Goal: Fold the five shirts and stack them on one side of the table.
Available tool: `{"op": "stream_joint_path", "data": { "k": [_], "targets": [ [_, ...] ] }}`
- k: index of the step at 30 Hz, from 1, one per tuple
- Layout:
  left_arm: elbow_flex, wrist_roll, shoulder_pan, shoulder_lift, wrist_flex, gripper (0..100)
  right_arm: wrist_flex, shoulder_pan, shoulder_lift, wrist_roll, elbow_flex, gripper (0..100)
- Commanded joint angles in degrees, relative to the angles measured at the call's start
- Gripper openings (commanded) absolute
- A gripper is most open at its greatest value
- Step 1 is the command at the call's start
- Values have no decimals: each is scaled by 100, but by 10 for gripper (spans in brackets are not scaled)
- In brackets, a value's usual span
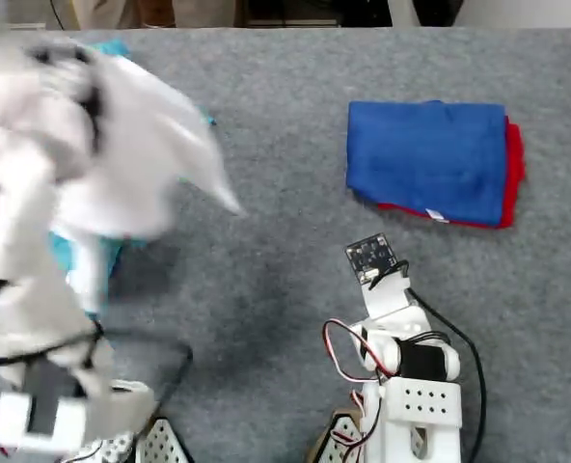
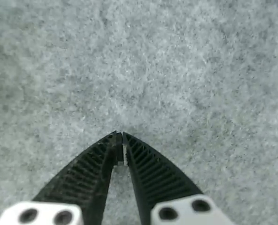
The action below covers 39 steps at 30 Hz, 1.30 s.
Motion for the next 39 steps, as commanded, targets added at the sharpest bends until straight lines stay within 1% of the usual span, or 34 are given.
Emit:
{"op": "stream_joint_path", "data": {
  "k": [1,3,4,6,8,10,12,14,16,18,20,21,23,25,27,30,32,34,36,39],
  "targets": [
    [2901,79,1530,-989,35,18,-79,-31,-40,53,13,2],
    [4202,53,2057,-1244,-378,18,-79,-31,-40,53,13,2],
    [4774,79,2163,-1358,-677,18,-79,-31,-40,53,13,2],
    [5732,88,2163,-1508,-1310,18,-79,-31,-40,53,13,2],
    [6391,97,2127,-1613,-1688,18,-79,-31,-40,53,13,2],
    [6708,97,2075,-1648,-1723,31,-79,-31,-40,53,13,2],
    [6857,105,2040,-1684,-1697,101,-79,-31,-40,53,13,2],
    [6787,220,1943,-1692,-1354,201,-79,-31,-40,53,13,2],
    [6532,598,1820,-1692,-958,279,-79,-31,-40,53,13,2],
    [6224,826,1626,-1692,-712,305,-79,-31,-40,53,13,2],
    [5908,826,1292,-1692,-651,295,-79,-31,-40,53,13,2],
    [5776,826,1020,-1692,-651,291,-79,-31,-40,53,13,2],
    [5591,826,316,-1675,-686,293,-79,-31,-40,53,13,2],
    [5530,809,-554,-1613,-791,295,-79,-31,-40,53,13,2],
    [5864,809,-1424,-1473,-1336,296,-79,-31,-40,53,13,2],
    [6602,809,-2497,-1059,-2620,296,-79,-31,-40,53,13,2],
    [7024,800,-2901,-637,-3481,294,-79,-31,-40,53,13,2],
    [7253,782,-3138,-145,-4105,293,-79,-31,-40,53,13,2],
    [7235,589,-3235,365,-4378,293,-79,-31,-40,53,13,2],
    [6998,527,-3253,1253,-4607,292,-79,-40,-40,53,13,2]
  ]
}}
